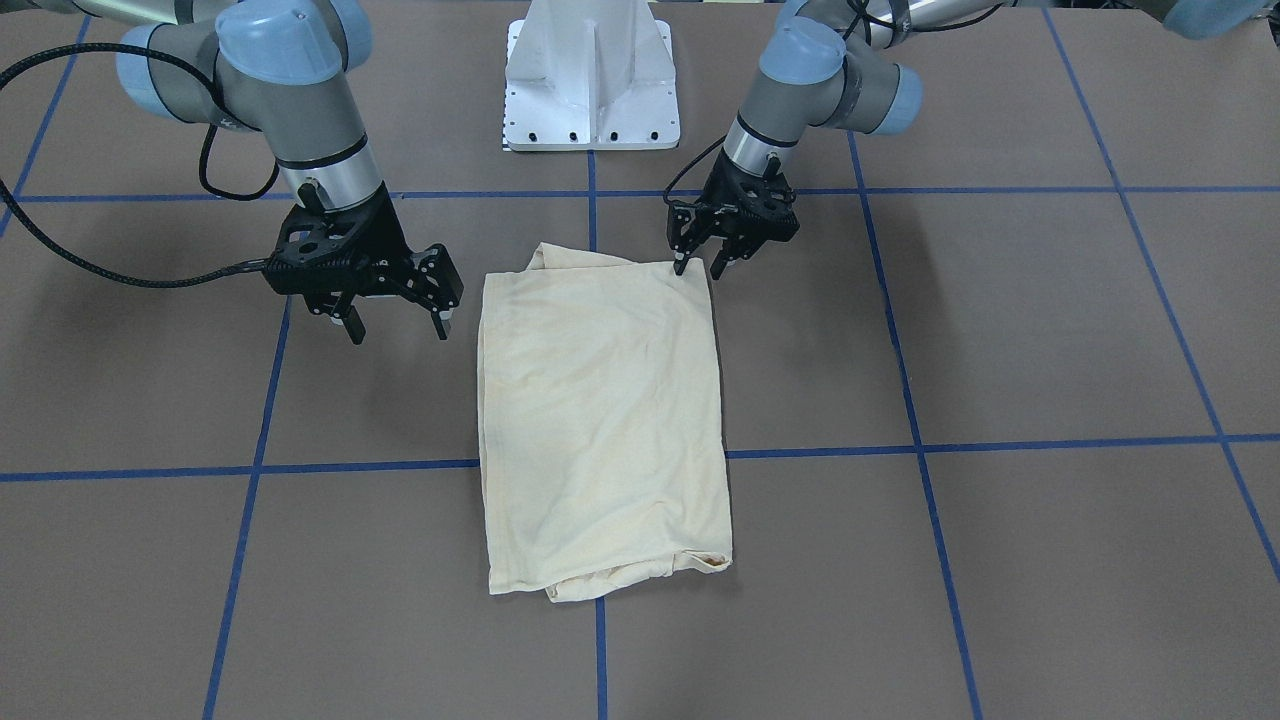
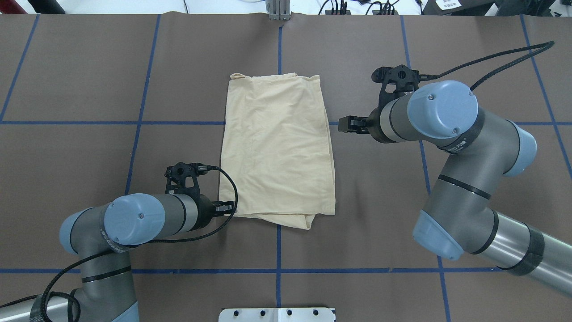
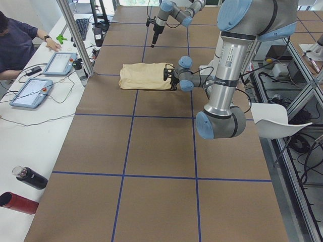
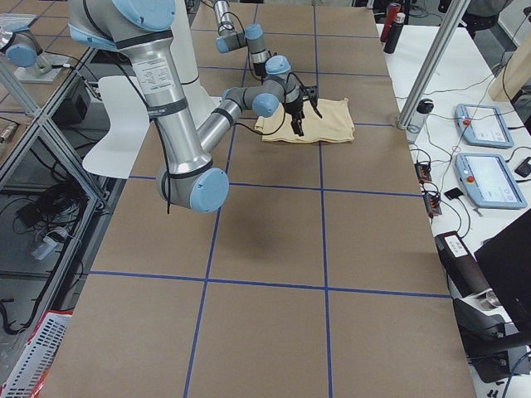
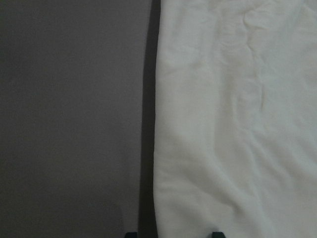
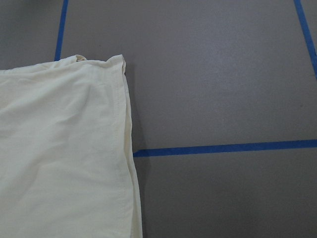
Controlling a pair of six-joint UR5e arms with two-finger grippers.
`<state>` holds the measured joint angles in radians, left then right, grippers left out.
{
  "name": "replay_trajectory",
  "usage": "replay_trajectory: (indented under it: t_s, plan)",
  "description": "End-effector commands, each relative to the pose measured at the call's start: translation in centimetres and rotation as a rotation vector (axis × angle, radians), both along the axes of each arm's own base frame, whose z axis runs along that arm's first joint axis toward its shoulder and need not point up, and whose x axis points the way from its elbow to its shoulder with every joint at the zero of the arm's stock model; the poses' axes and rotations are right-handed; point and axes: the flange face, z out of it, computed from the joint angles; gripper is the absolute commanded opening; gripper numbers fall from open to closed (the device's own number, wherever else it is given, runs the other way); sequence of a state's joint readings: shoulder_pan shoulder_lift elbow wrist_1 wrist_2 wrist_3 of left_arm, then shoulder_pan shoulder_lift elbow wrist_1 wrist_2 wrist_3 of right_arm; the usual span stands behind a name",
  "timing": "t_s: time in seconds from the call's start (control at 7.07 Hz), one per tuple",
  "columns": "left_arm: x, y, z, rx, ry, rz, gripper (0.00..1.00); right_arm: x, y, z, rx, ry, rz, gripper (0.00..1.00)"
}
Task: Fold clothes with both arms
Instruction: 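Move both grippers to the shirt edge nearest the robot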
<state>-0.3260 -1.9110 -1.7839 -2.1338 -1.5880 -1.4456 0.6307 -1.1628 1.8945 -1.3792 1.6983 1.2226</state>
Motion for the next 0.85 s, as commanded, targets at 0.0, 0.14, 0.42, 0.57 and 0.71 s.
replay_trajectory:
  t_s: [0.0,0.14,0.42,0.57,0.71]
  plan:
    - [0.3,0.3,-0.1,-0.002,0.003,0.005,0.21,-0.3,0.2,0.1,0.004,0.004,0.0,1.0]
    - [0.3,0.3,0.0,-0.002,0.0,0.006,0.01,-0.6,0.4,0.1,0.003,0.006,-0.003,1.0]
    - [0.2,0.4,-0.1,-0.007,0.004,0.003,0.0,-0.8,0.6,0.1,0.004,0.007,0.0,1.0]
    - [0.2,0.4,-0.2,-0.007,0.006,0.002,0.0,-1.0,1.0,-0.2,-0.024,-0.014,0.02,1.0]
    - [0.2,0.4,-0.2,-0.007,0.006,0.002,0.0,-2.7,2.4,-0.7,-0.106,-0.065,0.102,0.99]
